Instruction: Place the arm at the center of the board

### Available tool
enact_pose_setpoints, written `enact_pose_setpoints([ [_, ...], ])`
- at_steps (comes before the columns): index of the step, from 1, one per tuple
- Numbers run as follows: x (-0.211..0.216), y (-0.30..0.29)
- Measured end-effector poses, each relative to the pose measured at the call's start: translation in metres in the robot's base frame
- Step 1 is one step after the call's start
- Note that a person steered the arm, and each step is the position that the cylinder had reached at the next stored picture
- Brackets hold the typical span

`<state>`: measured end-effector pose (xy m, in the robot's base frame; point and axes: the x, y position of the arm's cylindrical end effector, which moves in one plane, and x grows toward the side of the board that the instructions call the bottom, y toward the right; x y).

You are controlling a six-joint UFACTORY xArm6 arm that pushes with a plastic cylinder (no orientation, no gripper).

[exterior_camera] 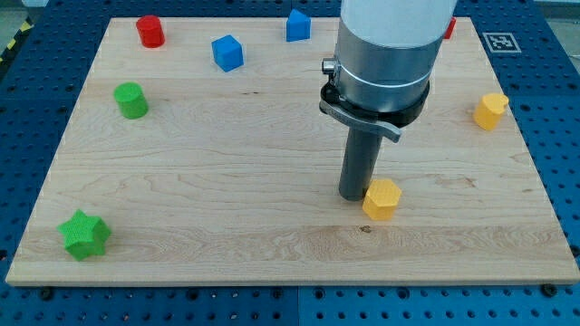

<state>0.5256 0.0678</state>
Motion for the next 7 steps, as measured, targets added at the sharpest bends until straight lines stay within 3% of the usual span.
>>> enact_pose_setpoints([
  [2,-0.025,0.005],
  [3,-0.032,0.040],
  [4,-0.011,0.077],
  [5,-0.008,0.077],
  [7,0.007,0.024],
])
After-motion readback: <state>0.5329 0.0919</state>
